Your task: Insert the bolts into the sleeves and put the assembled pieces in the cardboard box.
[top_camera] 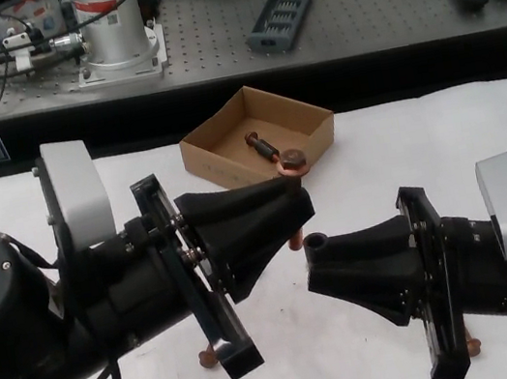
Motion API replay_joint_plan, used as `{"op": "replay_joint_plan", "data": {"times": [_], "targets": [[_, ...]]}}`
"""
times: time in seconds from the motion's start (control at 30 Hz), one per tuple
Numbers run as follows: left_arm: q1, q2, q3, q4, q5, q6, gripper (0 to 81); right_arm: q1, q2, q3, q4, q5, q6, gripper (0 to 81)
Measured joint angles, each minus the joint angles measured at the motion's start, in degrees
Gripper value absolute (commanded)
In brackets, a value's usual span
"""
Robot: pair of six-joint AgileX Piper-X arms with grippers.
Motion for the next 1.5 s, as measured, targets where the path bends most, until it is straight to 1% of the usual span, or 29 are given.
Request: {"op": "replay_joint_plan", "data": {"times": [0.73,1.13,1.3,1.5], "targets": [[-0.23,1.93,0.00,1.77,-0.27,0.00,0.6,0.00,0.00,0.00,-0.86,-3.02,1.62,5.8],[-0.23,4.91,0.00,2.58,1.20,-0.12,0.6,-0.13,0.00,0.24,-0.36,-3.51,2.01,5.8],[-0.23,5.54,0.00,-2.34,1.35,-1.01,0.6,-0.12,0.00,0.24,-1.01,-3.63,2.01,5.8],[-0.39,5.63,0.08,-14.46,1.59,-8.51,0.6,-0.12,0.00,0.24,-1.30,-3.86,2.01,5.8]]}}
